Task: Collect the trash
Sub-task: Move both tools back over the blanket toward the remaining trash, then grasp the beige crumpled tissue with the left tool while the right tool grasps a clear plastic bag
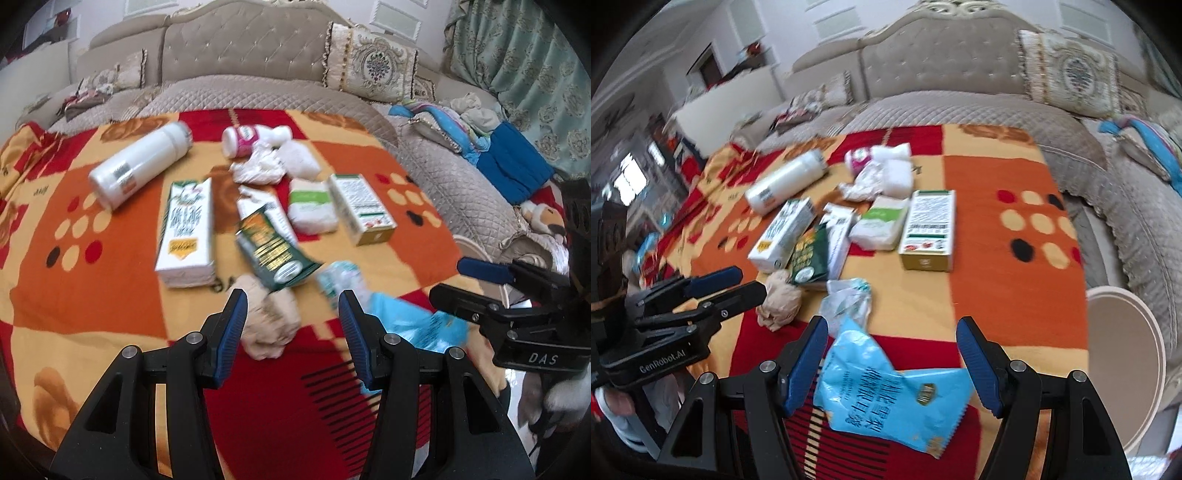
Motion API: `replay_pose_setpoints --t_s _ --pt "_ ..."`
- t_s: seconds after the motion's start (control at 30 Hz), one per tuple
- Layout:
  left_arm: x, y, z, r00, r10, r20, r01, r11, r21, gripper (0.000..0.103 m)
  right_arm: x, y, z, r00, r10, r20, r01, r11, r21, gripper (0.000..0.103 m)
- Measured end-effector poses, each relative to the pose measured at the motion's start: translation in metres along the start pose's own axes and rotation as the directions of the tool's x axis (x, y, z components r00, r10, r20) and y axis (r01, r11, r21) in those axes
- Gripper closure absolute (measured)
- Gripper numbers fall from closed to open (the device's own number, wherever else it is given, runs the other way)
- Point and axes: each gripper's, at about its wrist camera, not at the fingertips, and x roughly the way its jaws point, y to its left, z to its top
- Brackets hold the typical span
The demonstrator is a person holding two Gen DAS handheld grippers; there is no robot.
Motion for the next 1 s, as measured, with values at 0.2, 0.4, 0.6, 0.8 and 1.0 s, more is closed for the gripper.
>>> replay_pose_setpoints --t_s 0.2,0.4,0.6,0.8,1.0 --pt "0.010 0.022 -0.010 0.999 -0.001 -0.033 0.001 1.000 -0.008 0.053 0.025 0.016 0.012 0.999 0.022 -0.049 -0.024 0.999 -0.041 0.034" --pt "0.024 0.033 -0.013 0.998 -0.015 -0.067 0.015 1.000 -0.005 0.053 0.053 0.023 0.026 0.992 0.051 -0.111 -0.055 0.998 -0.026 0.040" --pt "0.025 0.045 -0.014 0.996 -0.036 -0.082 0.034 0.999 -0.026 0.053 0.086 0.031 0.031 0.978 0.072 -0.193 -0.076 0.997 -0.013 0.041" --pt "0.028 0.047 -0.011 0.993 -0.076 -0.086 0.072 0.996 -0.047 0.053 0.099 0.023 0.030 0.973 0.065 -0.223 -0.068 0.998 -0.002 0.072" --pt "0.049 0.033 -0.005 0.987 -0.113 -0.112 0.108 0.993 -0.053 0.053 0.071 0.001 0.041 0.988 0.107 -0.113 -0.101 0.993 0.062 0.075"
